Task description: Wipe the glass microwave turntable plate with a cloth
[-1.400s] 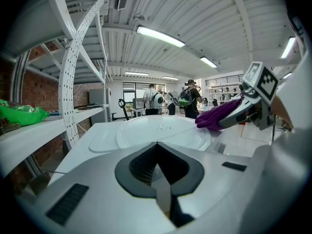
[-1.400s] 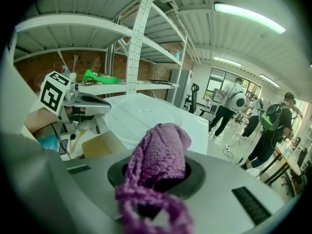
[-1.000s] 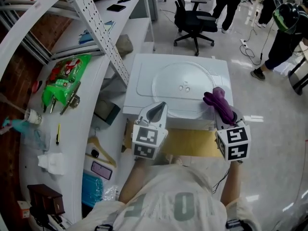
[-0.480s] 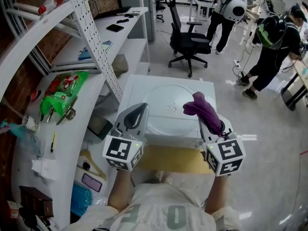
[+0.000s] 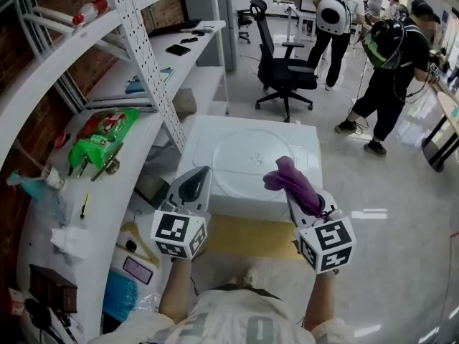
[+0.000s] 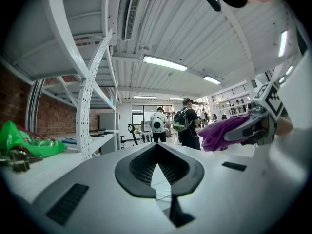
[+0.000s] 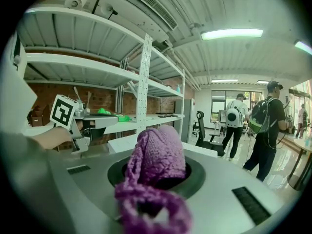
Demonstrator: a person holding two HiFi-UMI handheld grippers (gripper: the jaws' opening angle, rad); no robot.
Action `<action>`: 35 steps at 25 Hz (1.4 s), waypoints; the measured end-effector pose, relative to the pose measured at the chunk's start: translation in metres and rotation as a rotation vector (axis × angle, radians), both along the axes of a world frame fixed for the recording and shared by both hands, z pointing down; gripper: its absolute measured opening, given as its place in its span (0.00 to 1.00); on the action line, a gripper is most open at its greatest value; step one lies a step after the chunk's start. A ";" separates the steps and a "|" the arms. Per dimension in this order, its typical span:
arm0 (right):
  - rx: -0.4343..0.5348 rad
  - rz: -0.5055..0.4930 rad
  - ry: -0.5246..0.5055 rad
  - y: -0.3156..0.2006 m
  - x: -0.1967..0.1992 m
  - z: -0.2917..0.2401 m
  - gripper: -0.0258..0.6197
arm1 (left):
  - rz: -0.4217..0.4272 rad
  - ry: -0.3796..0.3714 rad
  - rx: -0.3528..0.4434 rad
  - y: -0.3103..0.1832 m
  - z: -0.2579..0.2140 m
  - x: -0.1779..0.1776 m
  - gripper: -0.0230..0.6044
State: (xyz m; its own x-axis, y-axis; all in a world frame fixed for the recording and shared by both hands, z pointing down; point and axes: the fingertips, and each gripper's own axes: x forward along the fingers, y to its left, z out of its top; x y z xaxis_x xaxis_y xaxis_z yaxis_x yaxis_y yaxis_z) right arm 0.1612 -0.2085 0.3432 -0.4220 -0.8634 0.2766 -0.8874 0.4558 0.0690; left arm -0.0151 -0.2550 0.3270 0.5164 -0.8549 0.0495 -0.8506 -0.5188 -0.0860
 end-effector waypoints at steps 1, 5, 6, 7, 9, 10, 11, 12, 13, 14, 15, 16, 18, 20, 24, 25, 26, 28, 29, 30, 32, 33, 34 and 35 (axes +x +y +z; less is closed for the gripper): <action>-0.017 -0.002 0.014 0.005 -0.002 0.006 0.13 | -0.002 -0.032 0.013 0.005 0.001 0.000 0.04; -0.039 0.010 0.069 0.029 -0.015 0.020 0.13 | 0.013 -0.050 0.008 0.036 0.007 -0.006 0.04; -0.044 0.009 0.062 0.037 -0.021 0.021 0.13 | 0.015 -0.032 0.004 0.047 0.008 -0.009 0.04; -0.051 0.007 0.050 0.046 -0.028 0.024 0.13 | 0.020 -0.017 0.003 0.060 0.008 -0.011 0.04; -0.068 0.012 0.023 0.065 -0.045 0.028 0.13 | 0.044 -0.006 0.005 0.089 0.010 -0.015 0.04; -0.071 0.016 0.012 0.074 -0.055 0.029 0.13 | 0.059 -0.007 0.006 0.104 0.011 -0.018 0.04; -0.071 0.020 0.004 0.086 -0.065 0.030 0.13 | 0.072 -0.006 0.006 0.120 0.012 -0.023 0.04; -0.069 0.024 -0.002 0.098 -0.073 0.030 0.13 | 0.078 -0.001 0.003 0.135 0.013 -0.031 0.04; -0.069 0.032 -0.009 0.110 -0.079 0.030 0.13 | 0.080 0.010 -0.003 0.148 0.015 -0.040 0.04; -0.069 0.046 -0.016 0.121 -0.082 0.030 0.13 | 0.077 0.022 -0.010 0.160 0.018 -0.050 0.04; -0.070 0.066 -0.023 0.132 -0.081 0.030 0.13 | 0.071 0.036 -0.018 0.171 0.020 -0.059 0.04; -0.069 0.087 -0.031 0.143 -0.078 0.028 0.13 | 0.064 0.051 -0.024 0.180 0.021 -0.068 0.04; -0.058 0.125 -0.053 0.165 -0.073 0.022 0.13 | 0.053 0.081 -0.029 0.197 0.019 -0.082 0.04; -0.041 0.139 -0.079 0.186 -0.072 0.013 0.13 | 0.044 0.095 -0.025 0.211 0.014 -0.093 0.04; -0.015 0.151 -0.101 0.231 -0.075 0.002 0.13 | 0.017 0.064 -0.021 0.236 0.011 -0.104 0.04; -0.009 0.158 -0.095 0.244 -0.075 0.000 0.13 | 0.014 0.069 -0.021 0.244 0.011 -0.106 0.04; -0.006 0.164 -0.086 0.258 -0.075 0.000 0.13 | 0.013 0.080 -0.023 0.252 0.012 -0.107 0.04; -0.010 0.172 -0.069 0.290 -0.074 0.003 0.13 | 0.019 0.099 -0.033 0.272 0.015 -0.106 0.04; -0.016 0.176 -0.065 0.308 -0.073 0.006 0.13 | 0.024 0.100 -0.038 0.285 0.017 -0.104 0.04; -0.022 0.181 -0.067 0.326 -0.072 0.010 0.13 | 0.029 0.096 -0.042 0.300 0.019 -0.102 0.04; -0.031 0.193 -0.092 0.363 -0.072 0.018 0.13 | 0.032 0.086 -0.047 0.332 0.025 -0.098 0.04; -0.036 0.197 -0.111 0.382 -0.073 0.023 0.13 | 0.032 0.078 -0.048 0.350 0.028 -0.098 0.04; -0.040 0.200 -0.130 0.402 -0.074 0.029 0.13 | 0.031 0.067 -0.049 0.368 0.032 -0.098 0.04; -0.043 0.203 -0.146 0.422 -0.076 0.034 0.13 | 0.030 0.056 -0.049 0.387 0.035 -0.098 0.04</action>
State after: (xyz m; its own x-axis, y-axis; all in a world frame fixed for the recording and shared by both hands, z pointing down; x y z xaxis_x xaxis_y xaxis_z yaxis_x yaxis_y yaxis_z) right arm 0.0856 0.2136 0.3769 -0.2798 -0.9231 0.2637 -0.9601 0.2675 -0.0822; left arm -0.1134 0.1319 0.3622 0.5447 -0.8364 0.0613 -0.8375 -0.5463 -0.0122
